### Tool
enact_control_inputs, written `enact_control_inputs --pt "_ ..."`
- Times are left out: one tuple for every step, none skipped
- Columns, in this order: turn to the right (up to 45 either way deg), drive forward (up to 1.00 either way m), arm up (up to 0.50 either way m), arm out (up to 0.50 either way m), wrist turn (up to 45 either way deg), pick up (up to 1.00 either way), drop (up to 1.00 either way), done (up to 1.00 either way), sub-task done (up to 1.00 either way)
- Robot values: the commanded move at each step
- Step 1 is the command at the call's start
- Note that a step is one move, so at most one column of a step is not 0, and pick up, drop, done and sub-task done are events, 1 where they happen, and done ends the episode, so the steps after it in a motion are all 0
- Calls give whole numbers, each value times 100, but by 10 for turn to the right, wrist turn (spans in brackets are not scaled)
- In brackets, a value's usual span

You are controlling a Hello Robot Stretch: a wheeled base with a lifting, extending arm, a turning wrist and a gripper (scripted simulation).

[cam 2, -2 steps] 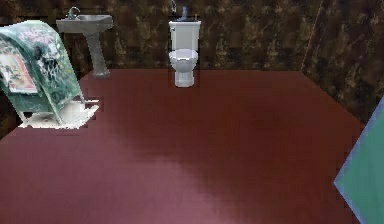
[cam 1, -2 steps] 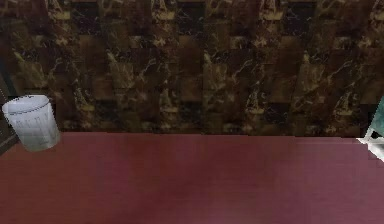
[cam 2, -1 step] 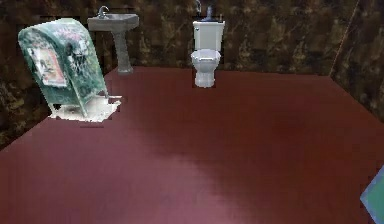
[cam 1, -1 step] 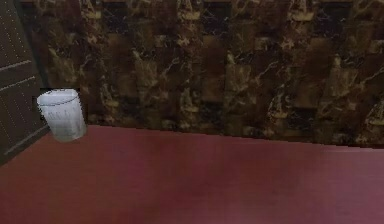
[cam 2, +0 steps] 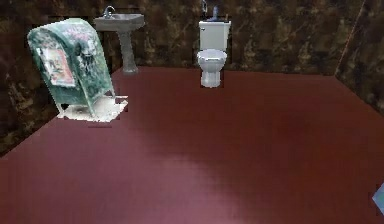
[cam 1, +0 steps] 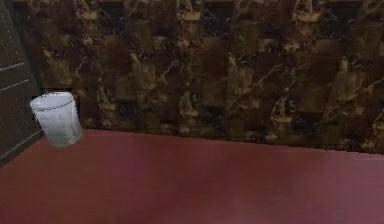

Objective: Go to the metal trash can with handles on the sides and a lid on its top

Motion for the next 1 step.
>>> enact_control_inputs --pt "-300 0 0 0 0 0 0 0 0"
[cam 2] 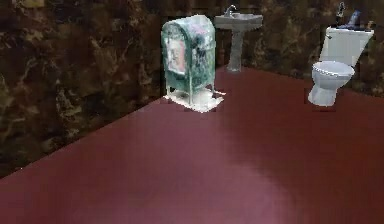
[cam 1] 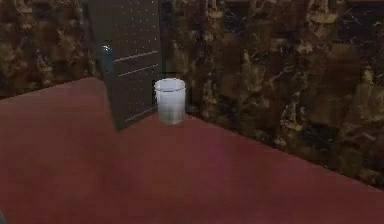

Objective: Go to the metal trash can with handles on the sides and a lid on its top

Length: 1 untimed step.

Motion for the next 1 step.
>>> enact_control_inputs --pt "0 100 0 0 0 0 0 0 0"
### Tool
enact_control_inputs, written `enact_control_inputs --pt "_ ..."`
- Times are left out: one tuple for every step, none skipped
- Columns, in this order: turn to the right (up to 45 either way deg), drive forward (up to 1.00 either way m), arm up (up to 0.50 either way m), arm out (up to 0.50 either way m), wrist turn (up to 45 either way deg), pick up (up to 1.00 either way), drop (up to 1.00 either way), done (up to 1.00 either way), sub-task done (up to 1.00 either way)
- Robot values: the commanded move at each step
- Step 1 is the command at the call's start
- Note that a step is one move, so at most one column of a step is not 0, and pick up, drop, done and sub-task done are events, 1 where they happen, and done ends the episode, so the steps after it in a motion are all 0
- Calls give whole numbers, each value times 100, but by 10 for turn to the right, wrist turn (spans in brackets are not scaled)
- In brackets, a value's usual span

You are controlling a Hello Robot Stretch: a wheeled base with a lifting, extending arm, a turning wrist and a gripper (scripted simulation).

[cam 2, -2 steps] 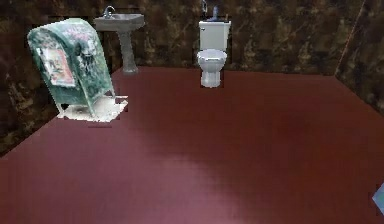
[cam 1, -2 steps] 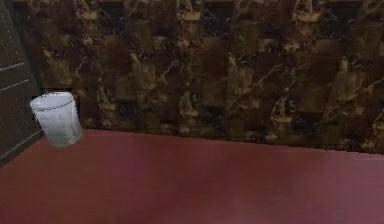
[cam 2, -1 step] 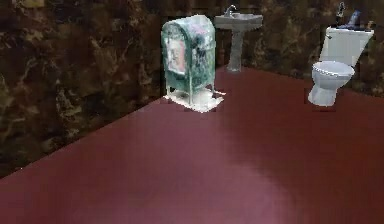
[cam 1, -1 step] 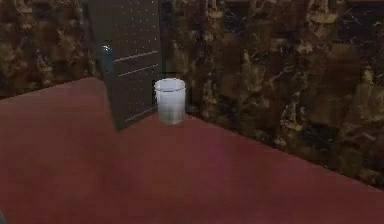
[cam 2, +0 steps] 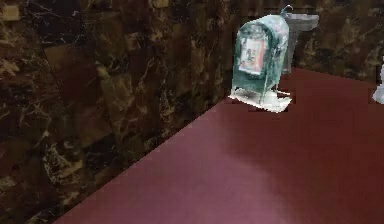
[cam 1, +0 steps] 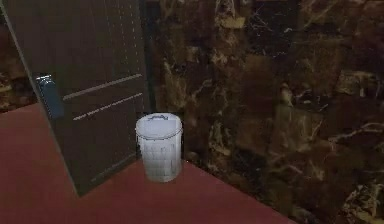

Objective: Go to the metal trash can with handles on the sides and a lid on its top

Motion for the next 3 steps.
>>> enact_control_inputs --pt "0 50 0 0 0 0 0 0 0" --pt "-120 0 0 0 0 0 0 0 0" --pt "0 0 0 0 0 0 0 100 0"
